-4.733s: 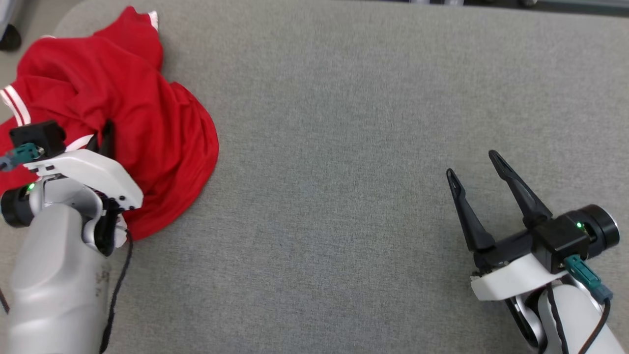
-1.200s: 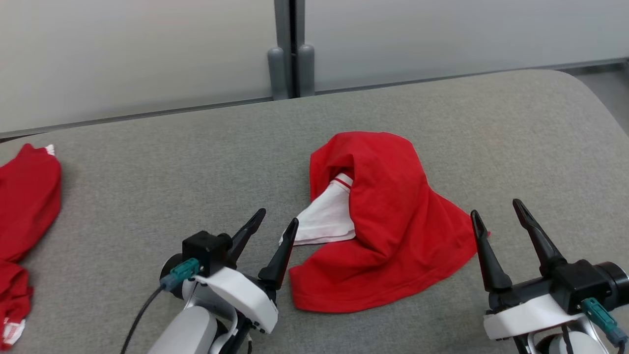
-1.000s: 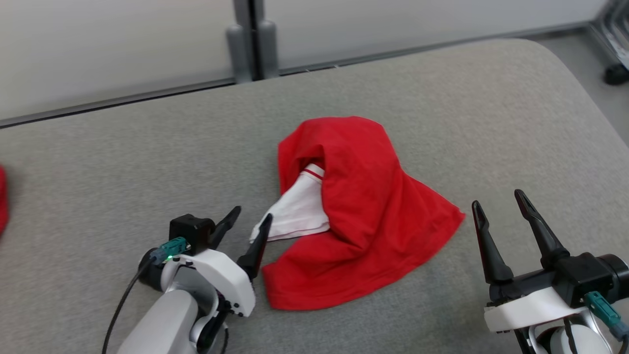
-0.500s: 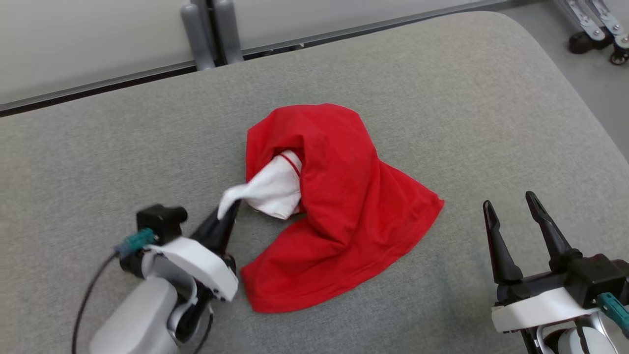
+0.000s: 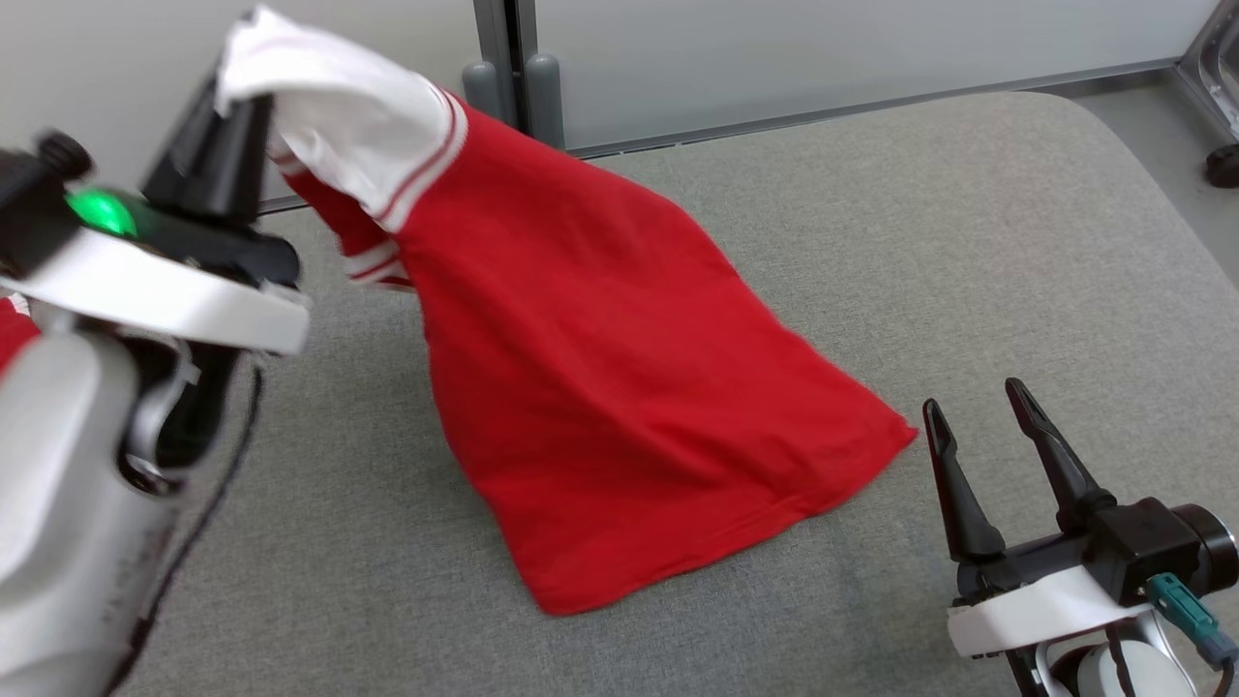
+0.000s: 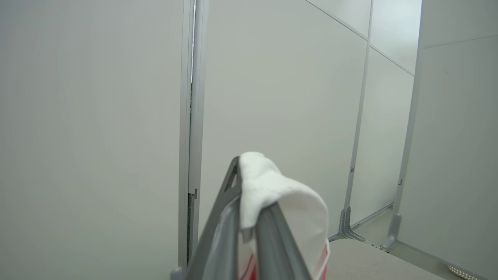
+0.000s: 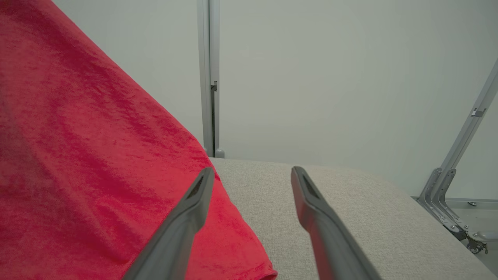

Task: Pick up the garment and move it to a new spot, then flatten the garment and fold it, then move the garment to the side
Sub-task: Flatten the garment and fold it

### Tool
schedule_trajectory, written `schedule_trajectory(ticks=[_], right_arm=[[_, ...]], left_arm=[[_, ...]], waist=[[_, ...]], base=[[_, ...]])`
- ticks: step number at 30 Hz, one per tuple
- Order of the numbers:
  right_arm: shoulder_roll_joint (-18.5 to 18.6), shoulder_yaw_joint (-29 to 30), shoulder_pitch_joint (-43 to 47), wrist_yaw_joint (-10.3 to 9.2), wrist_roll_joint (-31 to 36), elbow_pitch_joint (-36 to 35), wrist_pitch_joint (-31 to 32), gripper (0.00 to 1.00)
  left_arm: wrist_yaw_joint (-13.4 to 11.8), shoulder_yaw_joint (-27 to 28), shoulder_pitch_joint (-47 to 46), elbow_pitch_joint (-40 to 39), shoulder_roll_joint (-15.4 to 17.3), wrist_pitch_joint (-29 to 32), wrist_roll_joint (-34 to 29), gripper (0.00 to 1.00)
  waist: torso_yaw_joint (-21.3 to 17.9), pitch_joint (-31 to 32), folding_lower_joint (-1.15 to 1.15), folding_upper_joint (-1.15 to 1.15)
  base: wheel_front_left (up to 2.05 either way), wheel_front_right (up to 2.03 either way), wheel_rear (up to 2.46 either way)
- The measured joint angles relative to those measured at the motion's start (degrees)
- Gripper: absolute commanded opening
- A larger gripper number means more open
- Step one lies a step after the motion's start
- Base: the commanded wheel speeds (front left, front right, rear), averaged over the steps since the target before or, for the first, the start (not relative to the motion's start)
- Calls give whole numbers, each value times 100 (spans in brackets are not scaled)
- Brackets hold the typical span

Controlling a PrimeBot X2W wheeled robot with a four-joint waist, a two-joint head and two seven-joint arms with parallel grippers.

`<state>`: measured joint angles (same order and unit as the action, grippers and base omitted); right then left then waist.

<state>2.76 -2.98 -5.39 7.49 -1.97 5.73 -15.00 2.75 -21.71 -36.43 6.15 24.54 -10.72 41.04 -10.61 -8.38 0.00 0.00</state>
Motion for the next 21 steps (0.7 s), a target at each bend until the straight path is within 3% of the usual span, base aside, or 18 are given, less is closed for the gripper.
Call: schedule_trajectory(ticks=[8,13,16,21], right_arm=[[2,5,7,0,9,-7,0,100],[1,9,40,0,9,-15,0,100],[1,-34,39,0,-1,-1,0,100],[1,-169,-27,0,-75,33,0,100]], left_arm=[[-27,404,-811,-556,584,621,155,0],[26,403,-1283,-784,784,1016,213,0],[58,191,-1472,-824,680,1232,199,0],[18,-509,-1441,-621,52,1354,57,0]], waist=[[-26,115,0,0],[-34,94,0,0],[-51,74,0,0],[-162,45,0,0]], base=[[0,0,0],[0,0,0],[0,0,0],[0,0,0]])
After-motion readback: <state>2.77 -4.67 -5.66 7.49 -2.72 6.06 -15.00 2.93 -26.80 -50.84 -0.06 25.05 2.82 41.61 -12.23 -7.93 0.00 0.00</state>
